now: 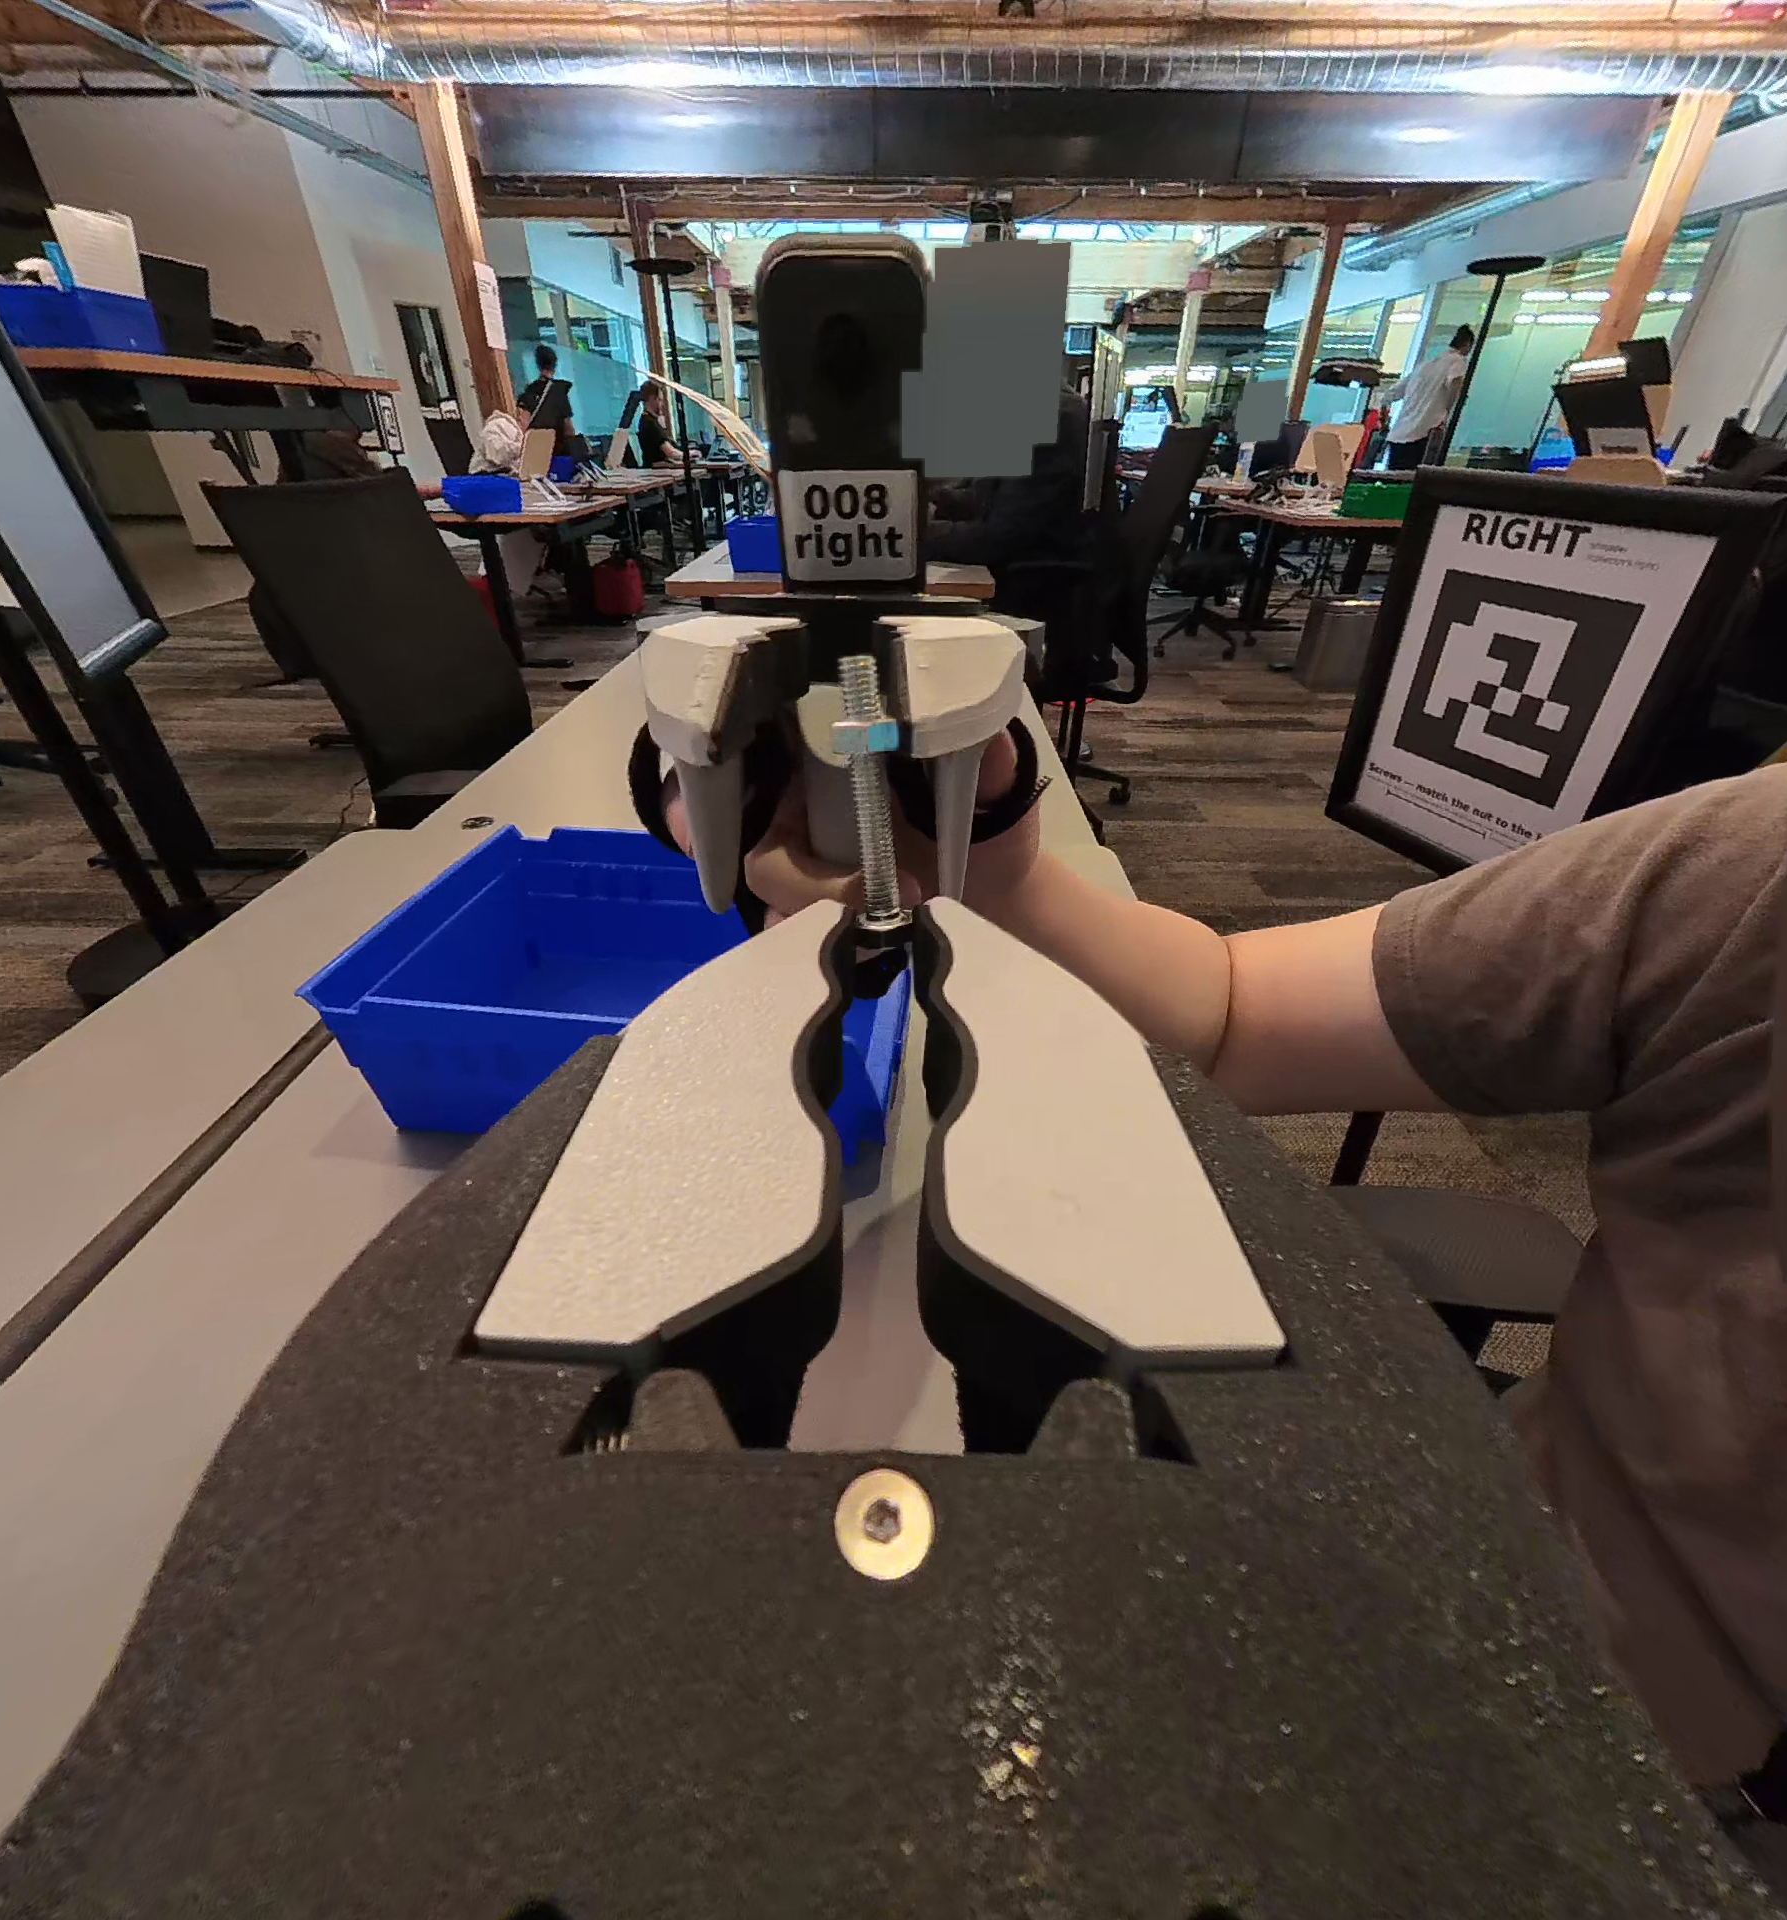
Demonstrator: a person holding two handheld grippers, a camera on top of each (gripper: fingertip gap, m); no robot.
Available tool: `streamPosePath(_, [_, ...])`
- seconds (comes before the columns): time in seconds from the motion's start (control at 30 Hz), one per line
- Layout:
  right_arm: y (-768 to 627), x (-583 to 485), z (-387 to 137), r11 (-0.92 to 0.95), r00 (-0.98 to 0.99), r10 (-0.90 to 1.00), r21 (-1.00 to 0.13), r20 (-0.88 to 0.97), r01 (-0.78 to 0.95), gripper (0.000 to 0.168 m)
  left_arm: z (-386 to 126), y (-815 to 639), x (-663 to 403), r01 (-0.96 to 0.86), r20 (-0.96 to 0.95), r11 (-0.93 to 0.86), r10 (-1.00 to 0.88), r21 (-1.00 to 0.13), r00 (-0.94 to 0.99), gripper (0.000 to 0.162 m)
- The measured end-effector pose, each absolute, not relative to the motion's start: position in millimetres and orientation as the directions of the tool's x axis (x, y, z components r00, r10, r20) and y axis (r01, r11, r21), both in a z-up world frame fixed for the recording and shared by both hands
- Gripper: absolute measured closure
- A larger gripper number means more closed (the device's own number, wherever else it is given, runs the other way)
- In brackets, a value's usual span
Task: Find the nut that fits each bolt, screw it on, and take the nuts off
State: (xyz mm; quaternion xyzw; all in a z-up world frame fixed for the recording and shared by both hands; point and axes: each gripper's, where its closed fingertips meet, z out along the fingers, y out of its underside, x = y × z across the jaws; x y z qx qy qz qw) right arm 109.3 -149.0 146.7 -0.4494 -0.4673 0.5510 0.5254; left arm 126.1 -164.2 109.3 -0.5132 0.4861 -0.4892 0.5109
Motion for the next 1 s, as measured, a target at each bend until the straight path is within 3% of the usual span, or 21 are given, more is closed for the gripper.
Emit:
streamPosePath(0.6, [-155.4, 119.0, 151.4, -0.035, -0.139, 0.990, -0.981, -0.008, -0.192, 0.151, 113.0, -180.1, 127.9, 0.014, 0.009, -0.010, -0.999, -1.000, -0.038, 0.152])
streamPosePath(1.0, [-169.7, 116.0, 151.8, -0.025, -0.205, 0.979, -0.981, 0.016, -0.193, 0.146, 115.5, -185.6, 129.5, 0.034, 0.028, -0.030, -0.997, -0.999, -0.071, 0.152])
